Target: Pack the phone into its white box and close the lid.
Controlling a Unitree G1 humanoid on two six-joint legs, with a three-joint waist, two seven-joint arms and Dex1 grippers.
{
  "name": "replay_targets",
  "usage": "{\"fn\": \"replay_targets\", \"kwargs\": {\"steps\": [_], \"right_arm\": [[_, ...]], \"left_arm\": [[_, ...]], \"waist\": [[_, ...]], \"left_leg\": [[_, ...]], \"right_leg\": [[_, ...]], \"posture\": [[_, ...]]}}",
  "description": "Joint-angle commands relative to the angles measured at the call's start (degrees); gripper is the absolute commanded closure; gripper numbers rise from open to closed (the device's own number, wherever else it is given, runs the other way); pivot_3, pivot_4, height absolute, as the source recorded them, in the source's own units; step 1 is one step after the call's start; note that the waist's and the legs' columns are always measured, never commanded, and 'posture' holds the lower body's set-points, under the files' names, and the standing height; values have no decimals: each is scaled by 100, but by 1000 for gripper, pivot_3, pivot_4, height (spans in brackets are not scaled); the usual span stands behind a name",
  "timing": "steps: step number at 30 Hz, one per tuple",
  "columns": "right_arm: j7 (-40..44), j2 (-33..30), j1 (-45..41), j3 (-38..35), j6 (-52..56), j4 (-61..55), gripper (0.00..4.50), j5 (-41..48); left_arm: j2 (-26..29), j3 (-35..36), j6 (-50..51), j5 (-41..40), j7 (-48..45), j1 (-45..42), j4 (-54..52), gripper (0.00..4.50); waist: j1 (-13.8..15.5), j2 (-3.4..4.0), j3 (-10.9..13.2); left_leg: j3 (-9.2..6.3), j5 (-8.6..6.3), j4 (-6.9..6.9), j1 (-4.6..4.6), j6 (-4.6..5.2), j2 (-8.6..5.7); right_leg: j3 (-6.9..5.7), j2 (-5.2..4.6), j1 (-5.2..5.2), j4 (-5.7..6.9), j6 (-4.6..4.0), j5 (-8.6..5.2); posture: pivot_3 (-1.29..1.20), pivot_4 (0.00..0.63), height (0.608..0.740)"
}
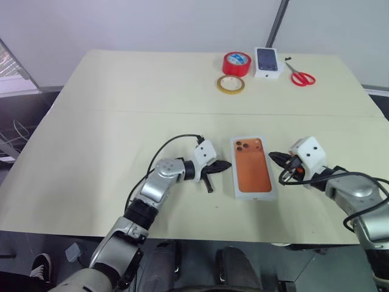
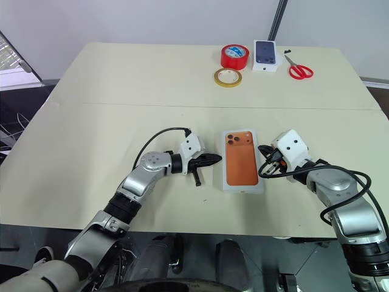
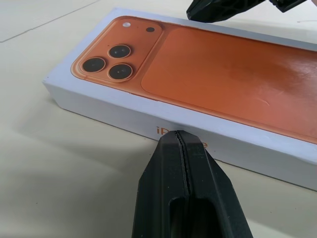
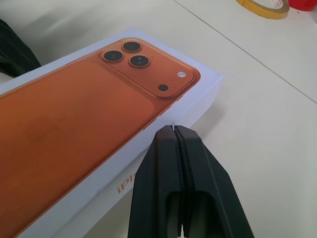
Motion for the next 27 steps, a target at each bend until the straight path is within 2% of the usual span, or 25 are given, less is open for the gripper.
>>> {"fn": "replay_targets", "kwargs": {"steps": [1, 6, 14, 18, 20, 23, 27], "right_arm": [[79, 6, 16, -66, -126, -34, 4451, -149], [122, -61, 97, 208, -416, 137, 4451, -716], [182, 0, -1, 231, -576, 234, 4451, -1007], [222, 128, -161, -82, -457, 171, 4451, -692], [236, 249, -299, -322, -268, 138, 4451, -360], [476, 252, -196, -292, -377, -24, 4451, -278], [606, 280, -11, -89, -438, -139, 4451, -369]], "left_arm": [[-141, 56, -195, -35, 51, -245, -85, 4500], [-183, 98, -150, -114, 45, -275, -81, 4500], [-18, -81, -438, 174, 30, -189, -20, 4500], [-45, 165, -263, -120, 21, -194, -175, 4500], [-200, 475, -63, -455, 129, -372, -295, 4500], [-533, 905, 284, -917, 305, -977, -253, 4500], [-862, 806, 87, -698, 443, -1494, 413, 4500]], "waist": [[1, 0, 0], [-2, 0, 0], [-2, 0, 0], [-9, 0, 0], [-9, -1, 0], [44, -6, 4], [93, -4, 2]], "left_leg": [[0, 0, 0, 0, 0, 0], [0, 0, 1, 0, 0, -1], [0, 0, 1, 1, 0, -1], [0, 0, 0, 2, -1, -1], [0, 0, 0, 1, -1, 0], [-2, 1, 3, -1, -2, 0], [-3, 1, 9, 0, -1, -4]], "right_leg": [[0, 0, 0, 0, 0, 0], [0, 0, 1, 0, 0, 0], [0, 0, 0, 1, 0, 0], [0, 1, 0, 1, 0, 0], [0, 1, 0, 1, 0, 0], [-2, 1, -1, 4, 0, 0], [-4, 1, 9, -1, 1, 0]], "posture": [[0, 150, 728], [0, 150, 728], [0, 150, 728], [0, 150, 728], [0, 150, 728], [0, 150, 728], [0, 150, 728]]}}
